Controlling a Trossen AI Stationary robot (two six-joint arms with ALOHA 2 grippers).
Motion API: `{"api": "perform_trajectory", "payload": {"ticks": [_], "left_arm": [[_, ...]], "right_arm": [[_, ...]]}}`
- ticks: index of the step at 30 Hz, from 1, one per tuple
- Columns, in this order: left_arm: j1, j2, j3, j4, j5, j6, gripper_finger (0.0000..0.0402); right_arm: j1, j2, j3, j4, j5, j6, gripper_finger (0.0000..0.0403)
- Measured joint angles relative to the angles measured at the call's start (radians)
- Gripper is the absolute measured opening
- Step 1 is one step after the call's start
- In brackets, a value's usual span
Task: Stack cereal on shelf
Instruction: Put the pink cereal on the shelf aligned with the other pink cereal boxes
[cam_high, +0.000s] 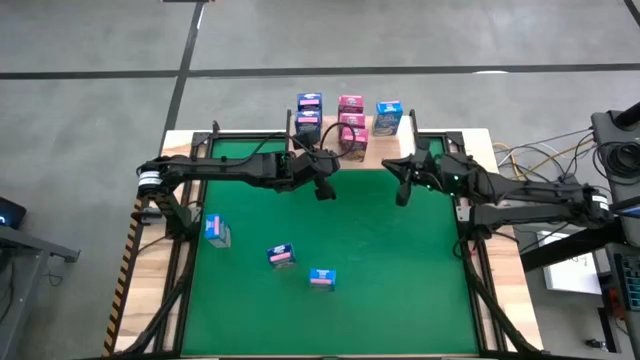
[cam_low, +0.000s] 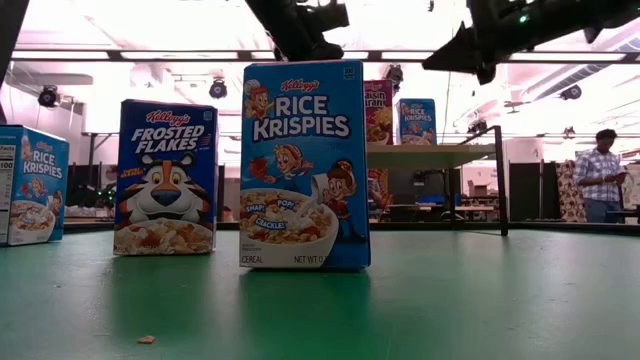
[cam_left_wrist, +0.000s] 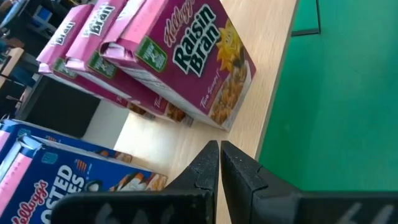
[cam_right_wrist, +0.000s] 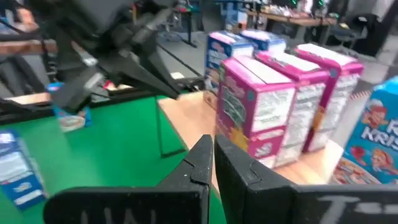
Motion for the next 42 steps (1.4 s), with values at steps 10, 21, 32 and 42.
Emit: {"api": "perform_trajectory", "payload": {"ticks": [10, 21, 32, 42], "left_arm": [[-0.019, -0.005, -0.007, 0.002, 0.002, 0.005, 0.0000], [-0.041, -0.116, -0.127, 0.130, 0.001, -0.004, 0.0000], [-0.084, -0.361, -0.402, 0.396, 0.001, -0.026, 0.0000], [-0.114, -0.481, -0.554, 0.552, 0.002, -0.037, 0.0000]], "right_arm": [[-0.146, 0.131, 0.082, -0.002, -0.001, 0.000, 0.0009], [-0.223, 0.294, 0.275, -0.141, -0.004, -0.092, 0.0009], [-0.224, 0.383, 0.361, -0.170, -0.003, -0.112, 0.0009], [-0.223, 0.400, 0.377, -0.172, -0.004, -0.099, 0.0009]]}}
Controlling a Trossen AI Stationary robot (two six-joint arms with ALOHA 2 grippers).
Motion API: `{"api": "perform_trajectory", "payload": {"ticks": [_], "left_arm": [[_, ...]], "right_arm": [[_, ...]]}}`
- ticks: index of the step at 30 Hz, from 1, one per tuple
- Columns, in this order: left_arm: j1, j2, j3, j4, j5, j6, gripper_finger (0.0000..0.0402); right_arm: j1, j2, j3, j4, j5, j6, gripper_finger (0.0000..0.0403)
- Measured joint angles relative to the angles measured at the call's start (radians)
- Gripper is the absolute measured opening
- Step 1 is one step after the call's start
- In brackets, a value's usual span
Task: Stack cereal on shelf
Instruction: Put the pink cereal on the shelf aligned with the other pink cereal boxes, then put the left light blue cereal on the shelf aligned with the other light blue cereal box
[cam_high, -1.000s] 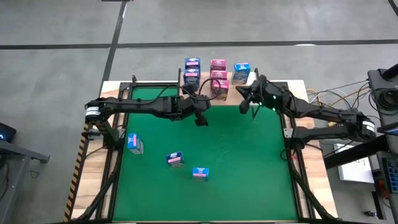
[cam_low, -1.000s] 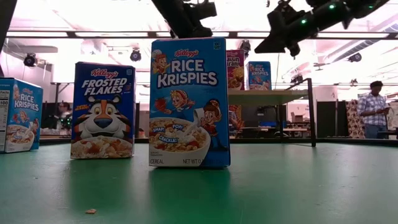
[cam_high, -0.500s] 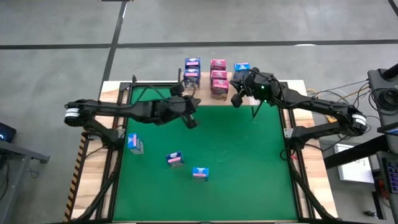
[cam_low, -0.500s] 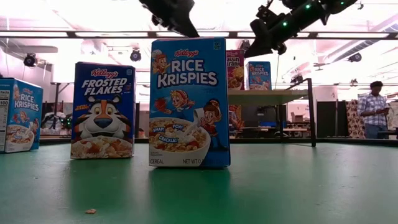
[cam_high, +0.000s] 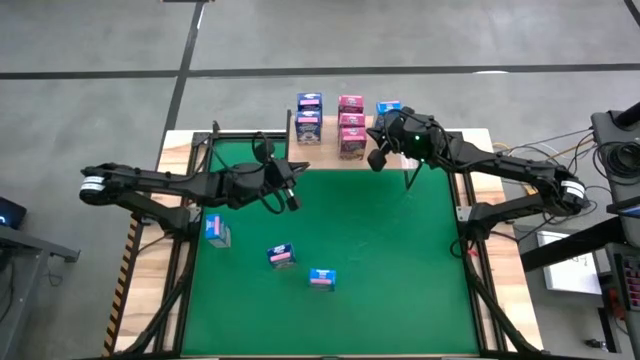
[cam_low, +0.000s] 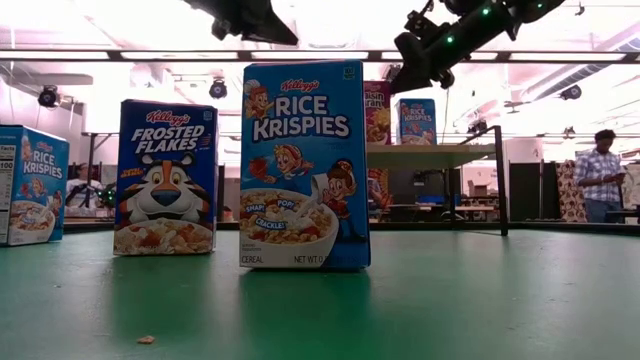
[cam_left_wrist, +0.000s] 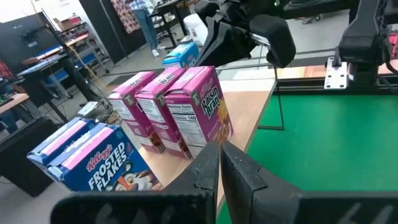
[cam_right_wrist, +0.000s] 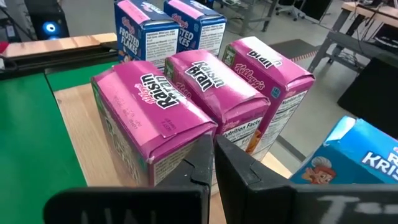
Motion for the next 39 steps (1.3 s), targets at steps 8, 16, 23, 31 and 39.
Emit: {"api": "perform_trajectory", "payload": {"ticks": [8, 16, 23, 31, 39], "left_arm": [[-0.004, 0.001, -0.003, -0.004, 0.000, -0.011, 0.0000], [-0.056, -0.036, -0.003, -0.129, 0.000, -0.085, 0.0000], [-0.096, -0.066, 0.085, -0.597, 0.001, -0.476, 0.0000], [-0.120, 0.069, 0.288, -1.554, 0.171, -1.278, 0.0000], [-0.134, 0.124, 0.230, -1.599, 0.422, -1.345, 0.0000]], "right_arm": [[0.000, -0.009, 0.000, -0.020, 0.000, 0.048, 0.0009], [0.049, -0.120, 0.000, -0.129, -0.003, 0.084, 0.0009], [0.195, -0.209, -0.001, -0.242, -0.005, 0.098, 0.0009], [0.381, -0.230, -0.016, -0.269, 0.002, 0.101, 0.0009], [0.482, -0.221, -0.095, -0.210, 0.003, 0.069, 0.0009]]}}
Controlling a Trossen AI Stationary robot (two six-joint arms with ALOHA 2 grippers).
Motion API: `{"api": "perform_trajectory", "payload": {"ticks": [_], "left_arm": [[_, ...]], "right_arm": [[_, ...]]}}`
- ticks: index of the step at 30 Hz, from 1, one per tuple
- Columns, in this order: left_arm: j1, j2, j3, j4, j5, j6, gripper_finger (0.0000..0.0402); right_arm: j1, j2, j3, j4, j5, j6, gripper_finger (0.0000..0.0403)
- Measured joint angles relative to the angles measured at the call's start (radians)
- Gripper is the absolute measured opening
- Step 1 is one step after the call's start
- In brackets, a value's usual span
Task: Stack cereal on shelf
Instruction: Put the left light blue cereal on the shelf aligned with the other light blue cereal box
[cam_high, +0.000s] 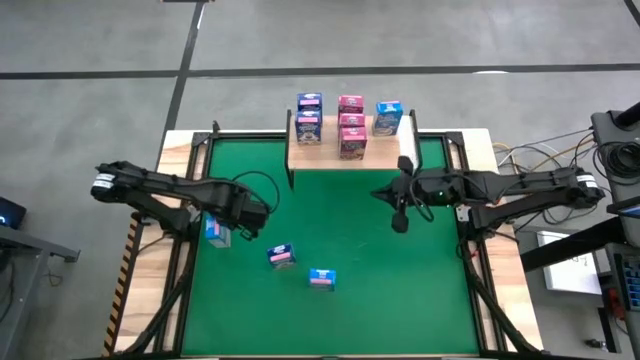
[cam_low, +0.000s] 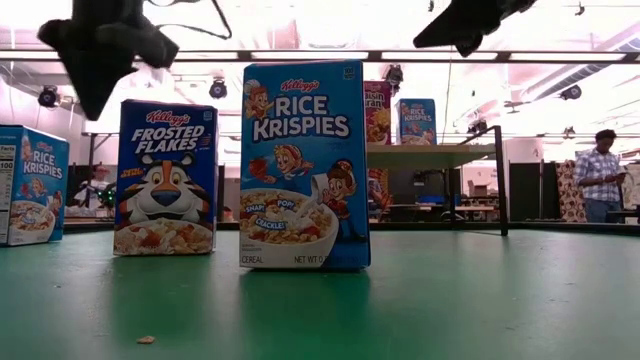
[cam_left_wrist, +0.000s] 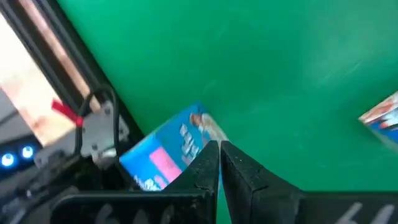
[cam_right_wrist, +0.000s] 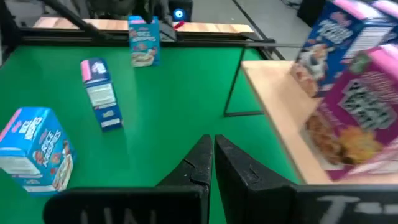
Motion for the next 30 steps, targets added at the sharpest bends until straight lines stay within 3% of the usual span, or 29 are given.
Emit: {"api": "perform_trajectory", "payload": {"ticks": [4, 8, 23, 30], "left_arm": [[-0.001, -0.027, -0.044, -0.005, 0.039, -0.065, 0.0001], [-0.001, -0.077, -0.068, -0.006, 0.008, -0.125, 0.0025], [-0.008, -0.150, -0.129, -0.016, -0.013, -0.264, 0.0240], [-0.060, -0.154, -0.155, -0.042, -0.009, -0.368, 0.0255]], "right_arm": [[0.008, 0.004, -0.063, 0.047, 0.000, -0.024, 0.0009], [0.005, -0.003, -0.059, 0.056, 0.002, -0.056, 0.0009], [0.005, -0.010, -0.059, 0.052, 0.000, -0.082, 0.0009], [0.005, -0.010, -0.059, 0.039, 0.000, -0.085, 0.0009]]}}
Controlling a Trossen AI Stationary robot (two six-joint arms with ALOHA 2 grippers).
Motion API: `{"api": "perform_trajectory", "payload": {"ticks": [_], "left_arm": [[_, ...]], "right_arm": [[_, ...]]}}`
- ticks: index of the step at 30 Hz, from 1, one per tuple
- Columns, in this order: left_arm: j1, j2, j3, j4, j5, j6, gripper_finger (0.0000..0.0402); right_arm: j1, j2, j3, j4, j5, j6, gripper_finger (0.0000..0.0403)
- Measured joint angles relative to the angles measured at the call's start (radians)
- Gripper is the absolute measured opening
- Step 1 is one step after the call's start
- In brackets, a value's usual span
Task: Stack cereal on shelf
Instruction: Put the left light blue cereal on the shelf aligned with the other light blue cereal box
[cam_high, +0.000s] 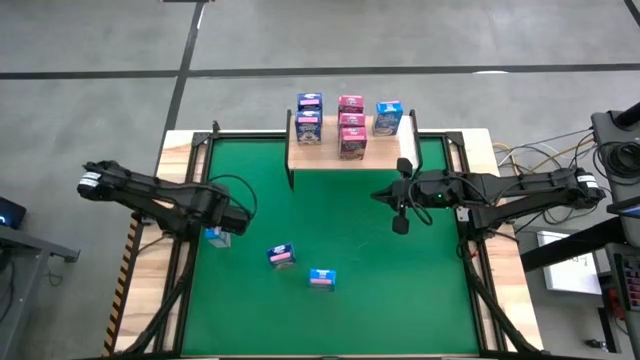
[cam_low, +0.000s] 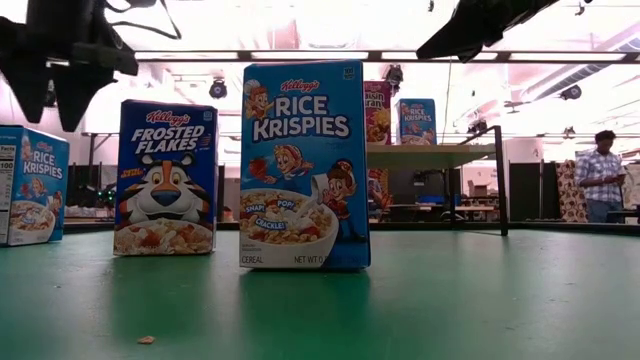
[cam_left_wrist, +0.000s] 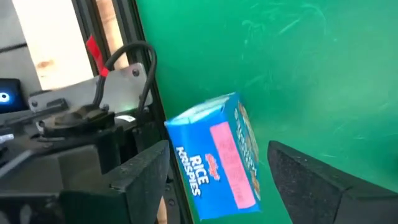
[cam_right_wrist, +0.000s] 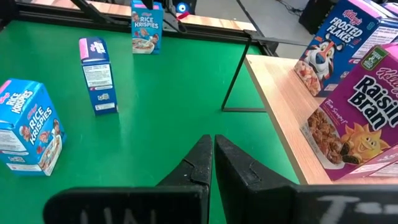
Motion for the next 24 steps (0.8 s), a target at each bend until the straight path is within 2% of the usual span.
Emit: {"api": "perform_trajectory", "payload": {"ticks": [11, 18, 24], "left_arm": [[-0.103, 0.002, -0.049, 0.007, 0.034, -0.132, 0.0253], [-0.110, 0.002, -0.064, 0.038, 0.024, -0.142, 0.0253], [-0.110, 0.002, -0.124, 0.110, 0.022, -0.142, 0.0249]], "right_arm": [[0.000, 0.000, 0.000, 0.001, 0.000, 0.000, 0.0009], [0.000, 0.000, 0.000, 0.001, 0.000, -0.007, 0.0009], [0.000, 0.000, 0.001, 0.001, 0.000, -0.007, 0.0009]]}}
